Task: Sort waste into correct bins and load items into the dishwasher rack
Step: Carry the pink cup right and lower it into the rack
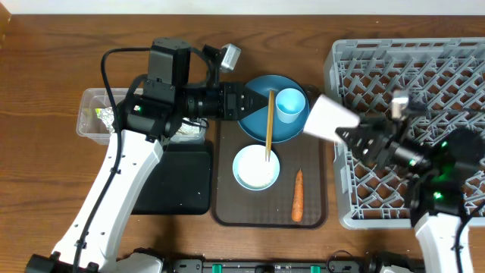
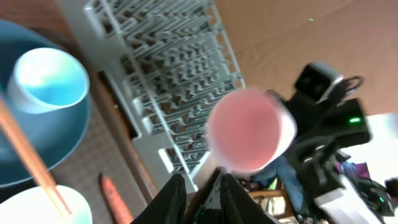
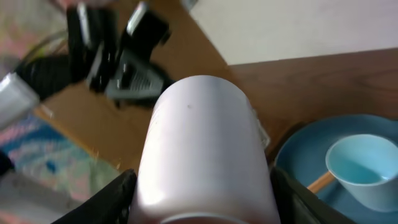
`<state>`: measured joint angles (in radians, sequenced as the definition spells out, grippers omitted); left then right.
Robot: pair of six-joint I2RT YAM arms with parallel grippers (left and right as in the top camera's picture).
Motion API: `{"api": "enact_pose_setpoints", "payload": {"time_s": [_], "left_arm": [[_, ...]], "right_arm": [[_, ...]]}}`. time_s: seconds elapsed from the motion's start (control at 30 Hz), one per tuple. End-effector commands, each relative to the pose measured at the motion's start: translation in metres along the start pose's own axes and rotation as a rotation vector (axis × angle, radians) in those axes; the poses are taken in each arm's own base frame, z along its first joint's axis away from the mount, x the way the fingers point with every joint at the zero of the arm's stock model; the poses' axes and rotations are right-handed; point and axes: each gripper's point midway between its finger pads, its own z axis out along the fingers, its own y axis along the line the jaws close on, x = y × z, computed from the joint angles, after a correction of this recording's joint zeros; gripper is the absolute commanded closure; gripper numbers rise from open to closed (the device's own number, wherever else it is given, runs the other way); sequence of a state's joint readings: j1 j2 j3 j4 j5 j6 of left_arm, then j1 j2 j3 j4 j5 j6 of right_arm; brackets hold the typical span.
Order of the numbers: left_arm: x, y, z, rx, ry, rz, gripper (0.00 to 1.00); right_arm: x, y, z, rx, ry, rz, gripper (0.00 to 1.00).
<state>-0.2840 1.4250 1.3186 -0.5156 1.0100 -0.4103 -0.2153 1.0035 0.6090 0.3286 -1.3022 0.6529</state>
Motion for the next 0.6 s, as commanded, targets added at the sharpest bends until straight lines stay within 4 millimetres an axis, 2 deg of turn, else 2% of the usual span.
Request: {"api": "enact_pose_setpoints", "payload": {"time_s": [0.0, 0.17, 0.3, 0.43, 0.5, 0.57], "left_arm": [[-0.002, 0.015, 0.000, -0.064, -0.017, -0.005, 0.77], [-0.001, 0.016, 0.000, -0.066, -0.015, 0.000, 0.77], [-0.002, 0.018, 0.000, -0.080, -0.021, 0.010, 0.77], [-0.005, 0.034, -0.002, -0.168, -0.045, -0.009, 0.77], [-0.005, 0.042, -0.003, -0.214, -0.056, -0.019, 0.77], [-0.006, 0.049, -0.005, -0.251, -0.066, -0.025, 0.76]], "right_arm": [[-0.031, 0.002, -0.005, 0.032, -0.038, 0.023, 0.82], [-0.070, -0.016, -0.009, 0.176, -0.134, 0.038, 0.82], [-0.085, -0.039, -0.019, 0.371, -0.172, 0.003, 0.82], [-0.072, -0.070, -0.046, 0.689, -0.077, -0.039, 0.82], [-0.058, -0.084, -0.071, 0.899, 0.020, -0.055, 0.81], [-0.046, -0.088, -0.094, 1.049, 0.109, -0.058, 0.80]]}}
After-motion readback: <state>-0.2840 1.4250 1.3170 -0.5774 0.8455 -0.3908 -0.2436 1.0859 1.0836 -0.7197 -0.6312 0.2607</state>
